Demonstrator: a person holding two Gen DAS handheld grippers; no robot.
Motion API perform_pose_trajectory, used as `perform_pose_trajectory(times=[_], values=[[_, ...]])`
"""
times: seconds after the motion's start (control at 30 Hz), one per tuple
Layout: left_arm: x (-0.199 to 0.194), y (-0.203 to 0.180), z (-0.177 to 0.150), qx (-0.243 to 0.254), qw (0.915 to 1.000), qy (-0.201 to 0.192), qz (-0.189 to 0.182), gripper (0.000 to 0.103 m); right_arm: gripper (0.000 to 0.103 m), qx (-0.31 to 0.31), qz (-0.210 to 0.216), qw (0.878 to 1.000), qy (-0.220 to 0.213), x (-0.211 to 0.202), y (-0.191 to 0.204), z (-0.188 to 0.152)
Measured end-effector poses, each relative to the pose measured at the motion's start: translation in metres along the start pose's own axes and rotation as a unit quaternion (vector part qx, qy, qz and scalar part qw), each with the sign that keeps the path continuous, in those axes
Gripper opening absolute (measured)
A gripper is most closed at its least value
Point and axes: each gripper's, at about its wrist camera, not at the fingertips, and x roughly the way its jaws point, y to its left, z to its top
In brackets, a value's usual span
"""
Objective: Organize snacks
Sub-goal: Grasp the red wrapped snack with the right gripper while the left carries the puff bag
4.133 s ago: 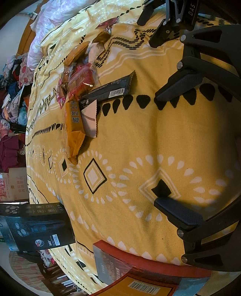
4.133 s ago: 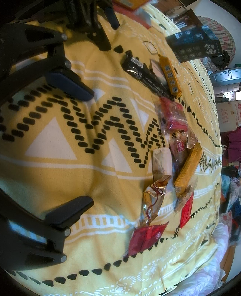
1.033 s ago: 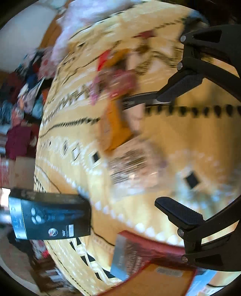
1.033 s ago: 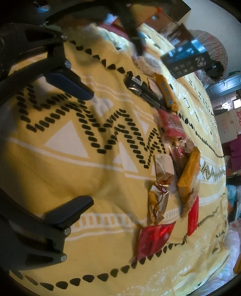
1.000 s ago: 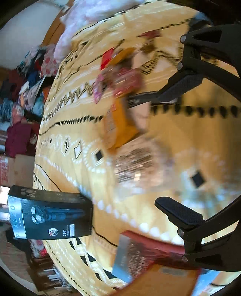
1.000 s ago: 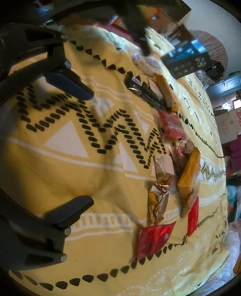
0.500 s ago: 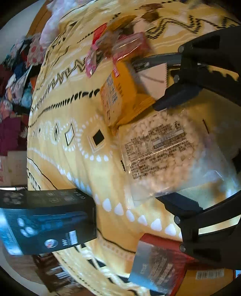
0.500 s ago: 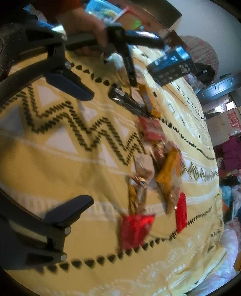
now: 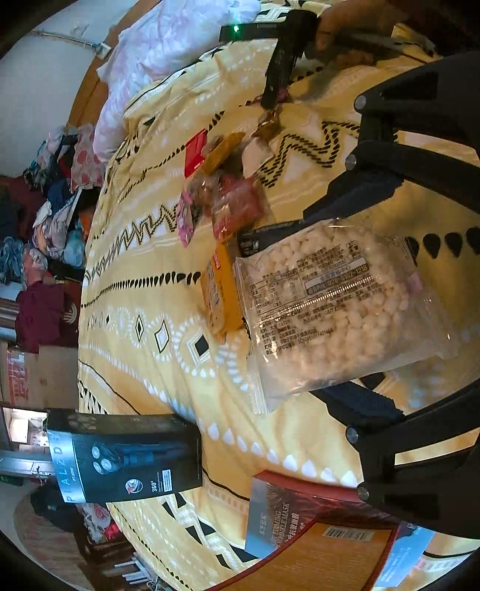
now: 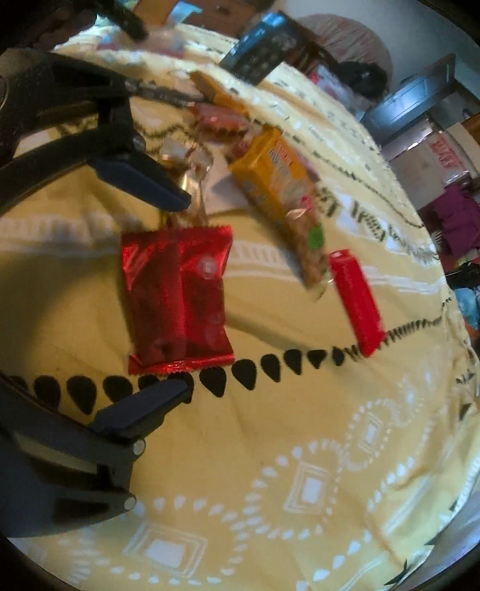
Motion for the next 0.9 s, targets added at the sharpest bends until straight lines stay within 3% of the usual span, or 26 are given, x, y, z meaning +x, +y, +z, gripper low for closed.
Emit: perform_pose_trajectory(times=[0.03, 0.1, 0.13, 0.33, 0.43, 0.63, 0.9], values=[[-0.001, -0.001, -0.001, 0.000, 1.0000, 0.001, -0.002, 0.082, 0.076, -0.004, -0.003, 1.000, -0.007, -0.002, 0.001, -0.001], [-0.003, -0.003, -0.002, 0.001, 1.0000, 0.001, -0.004, 0.082, 0.073, -0.003, 0.005, 1.000, -0.013, -0.006, -0.003, 0.000], [-0.004, -0.003, -0.002, 0.002, 1.0000, 0.001, -0.005, 0.082, 0.065, -0.005, 0.004, 1.000, -0.014, -0.008, -0.003, -0.001], [-0.015, -0.003, -0.002, -0.004, 0.9999, -0.004, -0.012, 0.082, 0.052, -0.022, 0.001, 0.999, -0.025, -0.021, 0.004, -0.004], [-0.026, -0.003, 0.001, -0.002, 0.9998, -0.016, -0.011, 0.082, 0.051, -0.022, 0.008, 0.998, -0.050, -0.041, 0.012, -0.007], [-0.051, 0.001, 0.007, 0.001, 0.9992, -0.041, -0.007, 0.082, 0.051, -0.082, 0.007, 0.991, -0.102, -0.087, 0.059, -0.016], [-0.121, 0.023, 0.030, -0.002, 0.9935, -0.113, 0.014, 0.082, 0.051, -0.181, 0.041, 0.970, -0.160, -0.135, 0.149, -0.006]])
